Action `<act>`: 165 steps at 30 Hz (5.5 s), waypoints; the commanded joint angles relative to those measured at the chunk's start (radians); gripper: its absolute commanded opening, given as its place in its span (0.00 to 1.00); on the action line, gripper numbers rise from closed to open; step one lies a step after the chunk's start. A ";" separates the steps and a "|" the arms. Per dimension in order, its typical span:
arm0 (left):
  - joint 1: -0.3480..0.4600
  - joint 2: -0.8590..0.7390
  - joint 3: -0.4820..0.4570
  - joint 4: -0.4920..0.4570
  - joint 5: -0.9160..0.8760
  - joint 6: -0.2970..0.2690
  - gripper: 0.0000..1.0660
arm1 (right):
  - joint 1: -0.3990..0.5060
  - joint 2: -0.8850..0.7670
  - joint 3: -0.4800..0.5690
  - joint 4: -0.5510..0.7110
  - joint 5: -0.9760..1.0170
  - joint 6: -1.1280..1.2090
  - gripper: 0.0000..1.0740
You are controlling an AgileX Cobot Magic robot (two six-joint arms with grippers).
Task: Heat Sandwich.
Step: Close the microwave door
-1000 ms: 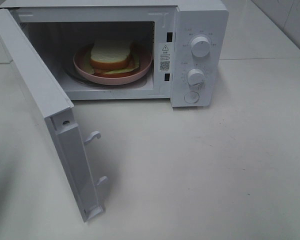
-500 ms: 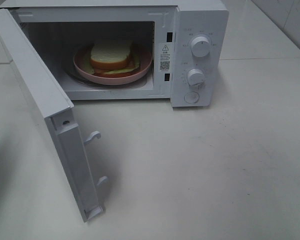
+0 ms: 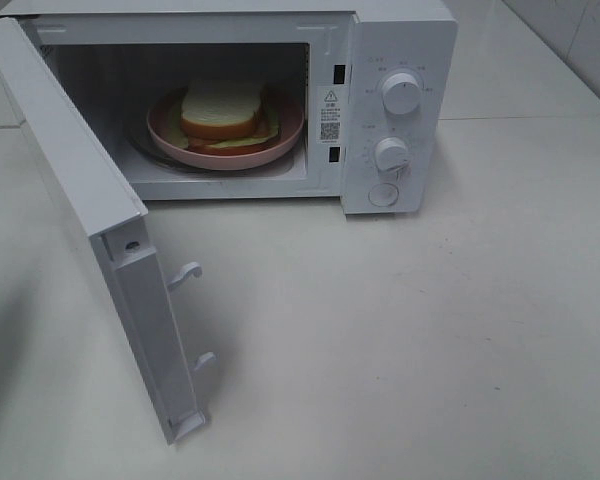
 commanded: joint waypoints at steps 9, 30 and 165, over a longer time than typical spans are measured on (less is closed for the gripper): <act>-0.006 0.121 0.003 0.137 -0.174 -0.115 0.00 | -0.007 -0.027 0.002 0.000 -0.005 0.009 0.45; -0.190 0.184 0.003 0.068 -0.279 -0.031 0.00 | -0.007 -0.027 0.002 0.000 -0.005 0.009 0.45; -0.912 0.719 -0.993 -1.858 0.295 1.675 0.00 | -0.007 -0.027 0.002 0.001 -0.005 0.009 0.44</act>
